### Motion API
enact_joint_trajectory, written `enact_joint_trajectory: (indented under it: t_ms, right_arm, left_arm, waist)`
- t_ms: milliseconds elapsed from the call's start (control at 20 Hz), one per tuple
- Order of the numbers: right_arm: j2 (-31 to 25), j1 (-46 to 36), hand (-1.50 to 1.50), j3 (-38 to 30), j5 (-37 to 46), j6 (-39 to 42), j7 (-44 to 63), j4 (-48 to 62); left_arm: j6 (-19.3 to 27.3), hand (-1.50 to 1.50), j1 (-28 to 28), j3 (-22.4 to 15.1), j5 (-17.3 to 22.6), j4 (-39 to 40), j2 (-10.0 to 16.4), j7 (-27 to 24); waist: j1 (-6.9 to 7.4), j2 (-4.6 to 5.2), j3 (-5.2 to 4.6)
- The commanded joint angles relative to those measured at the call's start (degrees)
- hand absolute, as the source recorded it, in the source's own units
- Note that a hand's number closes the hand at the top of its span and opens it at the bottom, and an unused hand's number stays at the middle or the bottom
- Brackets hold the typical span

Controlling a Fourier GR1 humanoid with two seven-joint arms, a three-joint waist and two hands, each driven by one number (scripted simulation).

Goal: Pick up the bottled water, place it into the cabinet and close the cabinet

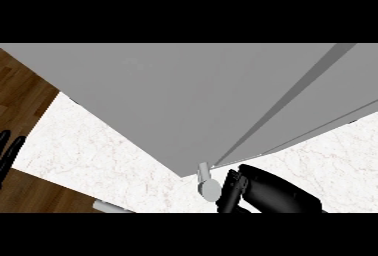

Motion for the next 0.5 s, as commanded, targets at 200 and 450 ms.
enact_joint_trajectory:
  t_ms: [200,450]
  right_arm:
    - [11.19,-19.25,1.50,-7.29,6.18,-13.14,5.79,17.88]
    - [11.38,-30.67,1.50,-12.27,7.66,-23.06,4.27,29.31]
  left_arm:
    - [-0.35,-1.50,0.56,1.62,0.70,2.41,-0.13,-0.52]
    - [-0.76,-1.50,1.34,1.34,0.67,2.82,-0.77,-0.72]
  waist:
    - [-2.42,-0.89,0.43]
    - [-2.94,-0.82,0.60]
